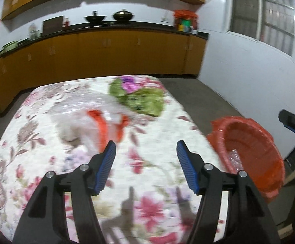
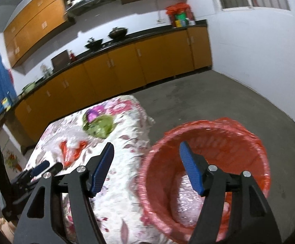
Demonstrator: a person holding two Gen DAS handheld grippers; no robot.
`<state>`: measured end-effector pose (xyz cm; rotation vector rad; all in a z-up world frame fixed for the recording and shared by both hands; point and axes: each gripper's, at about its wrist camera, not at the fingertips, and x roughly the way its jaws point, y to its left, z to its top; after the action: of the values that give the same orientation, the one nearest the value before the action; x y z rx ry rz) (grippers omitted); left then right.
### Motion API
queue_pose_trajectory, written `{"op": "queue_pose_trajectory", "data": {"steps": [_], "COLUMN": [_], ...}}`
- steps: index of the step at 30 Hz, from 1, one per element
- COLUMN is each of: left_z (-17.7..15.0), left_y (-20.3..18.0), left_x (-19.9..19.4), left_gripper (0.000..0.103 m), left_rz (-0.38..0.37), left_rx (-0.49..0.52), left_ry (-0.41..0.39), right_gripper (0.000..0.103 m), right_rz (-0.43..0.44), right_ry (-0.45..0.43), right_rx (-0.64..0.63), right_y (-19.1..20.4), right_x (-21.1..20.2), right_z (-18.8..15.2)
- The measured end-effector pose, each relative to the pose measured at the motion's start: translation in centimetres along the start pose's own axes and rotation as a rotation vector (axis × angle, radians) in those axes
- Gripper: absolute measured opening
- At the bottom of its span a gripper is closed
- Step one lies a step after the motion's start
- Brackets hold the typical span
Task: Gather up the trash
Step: 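Move both open tools back toward the table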
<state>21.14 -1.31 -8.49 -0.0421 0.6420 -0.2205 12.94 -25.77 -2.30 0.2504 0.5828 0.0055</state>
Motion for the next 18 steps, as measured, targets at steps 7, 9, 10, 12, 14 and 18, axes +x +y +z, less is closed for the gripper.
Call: {"op": "queue_pose_trajectory", "data": {"steps": [7, 9, 10, 12, 14, 18], "left_z": [-0.1, 0.0, 0.0, -0.1, -0.2, -0.4], "left_y": [4.6, 6.0, 6.8, 8.2, 9.3, 11.7], "left_x": [-0.9, -1.1, -1.1, -1.3, -1.6, -2.7], "left_gripper": [0.062, 0.062, 0.062, 0.062, 0.062, 0.062], "left_rz": [0.088, 0.113, 0.125, 0.145, 0.163, 0.217], "left_rx": [-0.061, -0.084, -0.102, -0.136, -0.157, -0.189], "left_ry": [-0.026, -0.032, -0.034, -0.038, -0.044, -0.07], "right_gripper": [0.067, 0.066, 0.065, 0.063, 0.062, 0.058], "right_rz": [0.062, 0.085, 0.102, 0.126, 0.154, 0.209], "right_ry": [0.03, 0.04, 0.046, 0.058, 0.07, 0.093], "right_rx": [-0.061, -0.078, -0.087, -0.1, -0.123, -0.182], "right_y": [4.1, 5.6, 6.4, 7.7, 9.4, 13.4], "right_x": [2.2, 3.1, 3.6, 4.5, 5.5, 8.0], "right_z": [0.2, 0.4, 0.5, 0.6, 0.8, 1.0]}}
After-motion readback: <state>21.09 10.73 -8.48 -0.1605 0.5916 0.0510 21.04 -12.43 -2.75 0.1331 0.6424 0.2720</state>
